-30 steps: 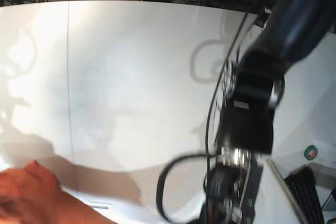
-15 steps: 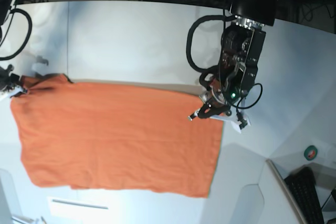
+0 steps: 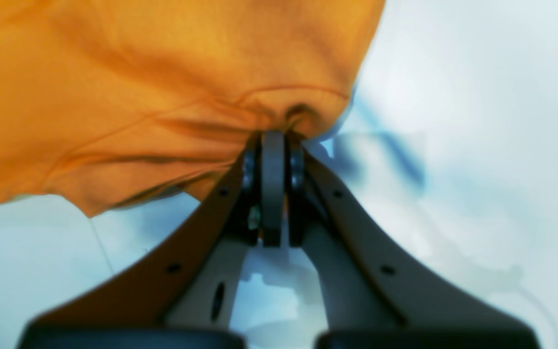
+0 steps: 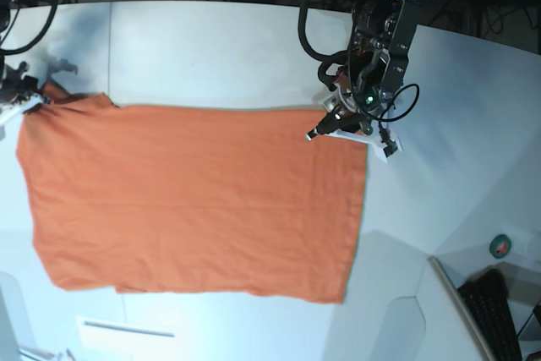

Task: Layout the t-shirt on the table in an organized manner, then fold the t-shirt properly
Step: 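Lay the shirt flat and release it from the left gripper, then adjust the shirt corner with the right gripper, left gripper raised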

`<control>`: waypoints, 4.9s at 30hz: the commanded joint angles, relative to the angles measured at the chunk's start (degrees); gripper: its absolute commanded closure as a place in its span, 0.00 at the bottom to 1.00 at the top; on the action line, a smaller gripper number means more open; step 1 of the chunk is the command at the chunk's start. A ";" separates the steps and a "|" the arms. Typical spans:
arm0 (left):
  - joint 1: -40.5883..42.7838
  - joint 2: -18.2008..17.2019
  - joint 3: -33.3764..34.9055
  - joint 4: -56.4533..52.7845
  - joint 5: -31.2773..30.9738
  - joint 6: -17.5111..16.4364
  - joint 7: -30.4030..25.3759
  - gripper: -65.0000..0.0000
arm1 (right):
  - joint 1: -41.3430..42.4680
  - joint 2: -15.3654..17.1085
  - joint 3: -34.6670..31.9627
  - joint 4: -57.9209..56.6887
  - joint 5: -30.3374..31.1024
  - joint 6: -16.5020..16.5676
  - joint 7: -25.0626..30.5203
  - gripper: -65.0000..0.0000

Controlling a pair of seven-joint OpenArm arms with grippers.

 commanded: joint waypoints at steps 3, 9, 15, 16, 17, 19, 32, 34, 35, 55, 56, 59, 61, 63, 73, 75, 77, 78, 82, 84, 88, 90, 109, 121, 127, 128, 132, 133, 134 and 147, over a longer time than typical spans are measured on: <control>-0.73 0.22 0.24 0.77 0.13 -0.32 -0.54 1.00 | -0.05 1.38 0.52 0.91 -0.07 -0.18 0.24 1.00; 1.29 0.31 -0.02 1.91 0.04 -0.32 -0.45 0.71 | -0.31 1.47 0.52 0.91 -0.07 -0.18 0.07 0.78; 8.50 -0.21 -0.81 10.79 0.04 -0.32 -0.45 0.22 | -0.40 1.47 0.61 0.91 -0.07 -0.26 0.07 0.76; 10.00 -0.65 -1.87 12.37 0.04 -0.32 -0.36 0.18 | -0.49 1.47 0.79 0.91 -0.07 -0.26 0.07 0.76; 11.40 -0.74 -2.92 14.04 0.04 -0.32 -0.36 0.16 | -0.66 1.47 1.93 0.91 -0.07 -0.26 -0.11 0.76; 13.16 -0.92 -4.68 16.85 0.04 -0.32 -0.36 0.17 | -1.54 1.47 4.92 1.18 -0.07 -0.09 -1.16 0.76; 5.60 -2.32 -7.23 13.43 -0.05 -0.32 -0.80 1.00 | -7.35 -2.22 9.05 19.11 -0.07 0.18 -1.25 1.00; 5.95 -2.50 -7.23 13.43 -0.05 -0.32 -0.80 1.00 | -8.84 -4.42 9.05 21.84 -0.07 0.18 -1.25 1.00; 6.57 -2.85 -7.14 13.43 -0.05 -0.32 -0.80 1.00 | -9.02 -5.83 9.40 22.89 -0.07 0.18 -1.08 1.00; 13.87 -6.10 -19.27 14.75 -8.58 -4.14 -0.89 1.00 | -5.06 -8.11 7.65 22.28 -0.24 0.26 -1.16 1.00; 13.87 -6.10 -20.06 14.75 -8.58 -4.14 -0.89 1.00 | -4.09 -7.41 5.80 21.13 -0.24 0.18 -1.16 1.00; 13.95 -6.10 -21.38 14.75 -8.58 -4.14 -0.80 1.00 | -1.98 -6.09 1.84 16.74 -0.24 -0.09 -1.25 1.00; 14.04 -6.28 -22.61 14.48 -8.58 -4.14 -0.54 1.00 | -1.46 -5.83 0.17 14.19 -0.24 -0.18 -1.25 1.00; 14.92 -6.28 -24.55 14.13 -8.58 -4.14 -0.63 1.00 | -1.63 -5.83 -0.44 13.05 -0.24 -0.18 -1.25 1.00; 15.62 -6.10 -29.29 13.78 -8.58 -4.14 -0.45 1.00 | -6.38 -6.27 -0.71 12.87 -0.24 -0.18 -1.25 1.00; 15.45 -6.10 -29.21 13.69 -8.58 -4.14 -0.45 1.00 | -7.87 -7.32 -0.79 13.92 -0.24 -0.18 -1.25 1.00; 15.18 -6.10 -29.12 13.69 -8.58 -4.14 -0.45 1.00 | -9.63 -8.47 -0.79 15.77 -0.24 -0.09 -1.25 1.00; 15.10 -6.10 -28.94 13.69 -8.58 -4.14 -0.63 1.00 | -10.51 -8.73 -0.79 16.91 -0.24 -0.09 -1.25 1.00; 15.01 -6.37 -28.86 13.69 -8.14 -4.14 -0.80 1.00 | -14.11 -8.73 -0.35 25.62 -0.15 -0.18 -2.40 1.00; 15.01 -6.37 -28.77 13.69 -4.36 -4.14 -0.80 1.00 | -14.38 -8.47 -0.27 28.87 -0.15 -0.18 -2.48 1.00; 15.18 -6.10 -26.39 13.69 6.81 -4.14 -0.45 1.00 | -9.98 -7.06 -0.35 25.44 -1.91 -0.26 -2.48 1.00; 15.54 -6.02 -24.99 13.69 9.36 -4.14 -0.45 1.00 | -6.29 -7.24 -0.44 21.13 -5.43 -0.26 -2.48 1.00; 16.06 -5.05 -24.99 12.46 9.36 -4.23 -0.71 1.00 | -7.08 -11.63 -0.71 16.91 -11.67 0.18 -3.54 1.00; 15.45 -5.05 -24.99 12.11 9.36 -4.23 -0.80 1.00 | -4.09 -12.16 -0.71 22.63 -11.94 -0.18 -6.70 1.00; 15.62 -5.05 -24.99 12.11 9.71 -4.23 -0.80 1.00 | -2.86 -11.98 -0.53 16.91 -11.94 -0.18 -6.44 1.00; 15.71 -5.05 -24.99 12.11 9.71 -4.23 -0.80 1.00 | -2.86 -11.98 -0.53 16.39 -11.94 -0.18 -6.44 1.00; 15.54 -5.05 -24.99 12.11 9.80 -4.23 -0.80 1.00 | -2.07 -11.89 -0.53 14.89 -11.94 -0.18 -5.56 1.00; 15.45 -5.05 -24.99 12.11 9.80 -4.23 -0.80 1.00 | -1.89 -11.89 -0.53 14.36 -11.94 -0.18 -5.03 1.00; 15.45 -5.05 -24.99 12.11 9.80 -4.23 -0.80 1.00 | -1.72 -11.72 -0.53 13.75 -12.02 -0.18 -4.59 1.00; 15.27 -5.14 -24.99 12.02 9.80 -4.23 -0.80 1.00 | -1.98 -11.81 -0.79 9.70 -12.02 -0.18 -4.77 1.00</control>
